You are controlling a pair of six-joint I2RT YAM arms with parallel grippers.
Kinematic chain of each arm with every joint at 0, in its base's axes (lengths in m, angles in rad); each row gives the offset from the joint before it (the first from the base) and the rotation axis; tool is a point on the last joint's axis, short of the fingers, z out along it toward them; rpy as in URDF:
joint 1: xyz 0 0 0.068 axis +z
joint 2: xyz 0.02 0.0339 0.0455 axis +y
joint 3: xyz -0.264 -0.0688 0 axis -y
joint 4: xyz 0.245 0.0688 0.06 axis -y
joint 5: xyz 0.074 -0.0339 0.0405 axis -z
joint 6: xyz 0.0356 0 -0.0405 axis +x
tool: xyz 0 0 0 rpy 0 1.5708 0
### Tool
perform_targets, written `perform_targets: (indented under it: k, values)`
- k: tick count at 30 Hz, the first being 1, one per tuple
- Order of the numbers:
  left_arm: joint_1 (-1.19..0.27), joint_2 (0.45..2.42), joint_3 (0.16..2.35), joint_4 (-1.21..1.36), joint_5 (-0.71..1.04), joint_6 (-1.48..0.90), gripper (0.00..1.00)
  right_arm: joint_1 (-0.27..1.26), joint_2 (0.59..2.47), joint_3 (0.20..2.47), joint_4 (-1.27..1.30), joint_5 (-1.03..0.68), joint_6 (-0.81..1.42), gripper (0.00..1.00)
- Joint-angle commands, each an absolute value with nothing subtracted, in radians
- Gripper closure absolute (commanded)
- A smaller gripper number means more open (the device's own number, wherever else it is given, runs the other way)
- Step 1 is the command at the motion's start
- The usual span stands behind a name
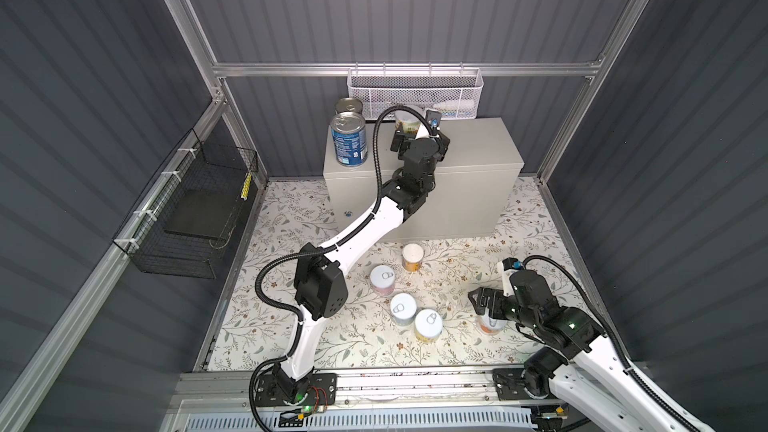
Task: Place and organize the canned foods onto the counter
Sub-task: 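Lower the can onto the cabinet top beside the blue tin with the left gripper, then open the left gripper to release the can on the cabinet top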
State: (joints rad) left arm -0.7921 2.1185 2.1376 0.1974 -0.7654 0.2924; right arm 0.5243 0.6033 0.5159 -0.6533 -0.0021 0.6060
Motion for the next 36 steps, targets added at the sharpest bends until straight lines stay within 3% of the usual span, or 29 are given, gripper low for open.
perform_targets:
  k: [1, 9, 15, 23, 28, 36]
  values:
    - [-0.823, 2.072, 2.129, 0.278, -0.835, 0.382, 0.00, 0.521, 0.590, 0.531, -0.699, 0.052, 0.646, 0.01]
    - [-0.904, 1.999, 2.000, 0.396, -0.896, 0.473, 0.00, 0.521, 0.565, 0.473, -0.709, 0.073, 0.714, 0.01]
    - [-0.992, 1.896, 1.815, 0.712, -0.996, 0.656, 0.00, 0.521, 0.559, 0.489, -0.754, 0.156, 0.743, 0.01]
    - [-1.101, 1.766, 1.683, 0.709, -1.077, 0.679, 0.00, 0.522, 0.618, 0.503, -0.765, 0.200, 0.768, 0.01]
    - [-1.136, 1.655, 1.596, 0.507, -1.134, 0.522, 0.00, 0.522, 0.613, 0.500, -0.758, 0.197, 0.762, 0.01]
    - [-1.138, 1.408, 1.424, 0.008, -0.960, 0.072, 0.00, 0.529, 0.632, 0.503, -0.772, 0.196, 0.778, 0.01]
